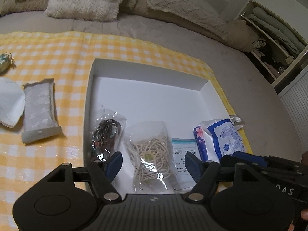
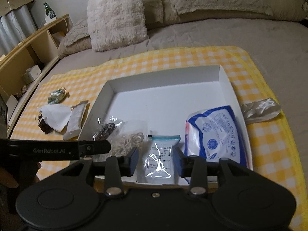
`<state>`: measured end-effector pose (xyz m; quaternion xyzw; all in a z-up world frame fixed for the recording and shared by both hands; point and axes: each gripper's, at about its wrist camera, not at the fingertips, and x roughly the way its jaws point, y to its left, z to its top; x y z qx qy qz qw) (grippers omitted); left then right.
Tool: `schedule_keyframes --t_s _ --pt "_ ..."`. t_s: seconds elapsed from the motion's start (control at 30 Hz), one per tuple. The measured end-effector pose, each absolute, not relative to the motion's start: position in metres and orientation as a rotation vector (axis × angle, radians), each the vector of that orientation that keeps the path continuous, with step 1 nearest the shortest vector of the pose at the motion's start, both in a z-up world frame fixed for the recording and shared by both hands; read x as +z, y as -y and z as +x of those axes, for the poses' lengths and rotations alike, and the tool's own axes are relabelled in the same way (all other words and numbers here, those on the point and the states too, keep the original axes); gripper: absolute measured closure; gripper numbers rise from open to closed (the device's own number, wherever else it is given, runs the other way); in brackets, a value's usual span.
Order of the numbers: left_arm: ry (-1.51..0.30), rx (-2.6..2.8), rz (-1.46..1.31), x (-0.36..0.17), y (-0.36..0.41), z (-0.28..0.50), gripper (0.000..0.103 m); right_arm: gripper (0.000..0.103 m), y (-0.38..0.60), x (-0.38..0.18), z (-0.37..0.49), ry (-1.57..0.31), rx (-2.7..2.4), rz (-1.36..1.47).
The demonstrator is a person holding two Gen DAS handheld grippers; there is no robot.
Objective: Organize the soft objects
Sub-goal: 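Lower the sachet into the tray with the right tool while the left releases the cord bag there, then withdraw both tools from the tray toward the mask and grey packet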
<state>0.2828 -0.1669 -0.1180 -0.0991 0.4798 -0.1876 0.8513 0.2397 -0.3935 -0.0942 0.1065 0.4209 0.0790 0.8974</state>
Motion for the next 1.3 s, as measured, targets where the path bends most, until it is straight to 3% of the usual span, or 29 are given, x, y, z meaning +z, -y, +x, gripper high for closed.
schedule_keyframes --t_s 0.3,0.67,0.77,0.83,1.23,1.3 --pt "-0.944 -0.383 -0.165 -0.096 0.155 0.265 0.025 0.055 0.391 -0.078 0.223 -0.814 0.153 0.196" --pt "-0.865 -0.345 -0.088 -0.077 0.138 0.243 0.009 0.044 0.386 -0.065 0.2 -0.739 0.125 0.163" --pt "-0.823 -0.328 -0.053 -0.072 0.134 0.235 0.003 0.032 0.384 -0.062 0.194 -0.715 0.114 0.149" --pt "-0.787 -0.318 -0.033 -0.067 0.131 0.23 0.0 0.03 0.383 -0.06 0.191 -0.7 0.104 0.14" --pt "-0.664 -0.249 0.04 -0.05 0.109 0.208 0.0 0.0 0.37 -0.051 0.18 -0.599 0.046 0.064" --pt "-0.65 -0.23 0.051 -0.049 0.104 0.207 0.0 0.0 0.366 -0.05 0.179 -0.58 0.047 0.051"
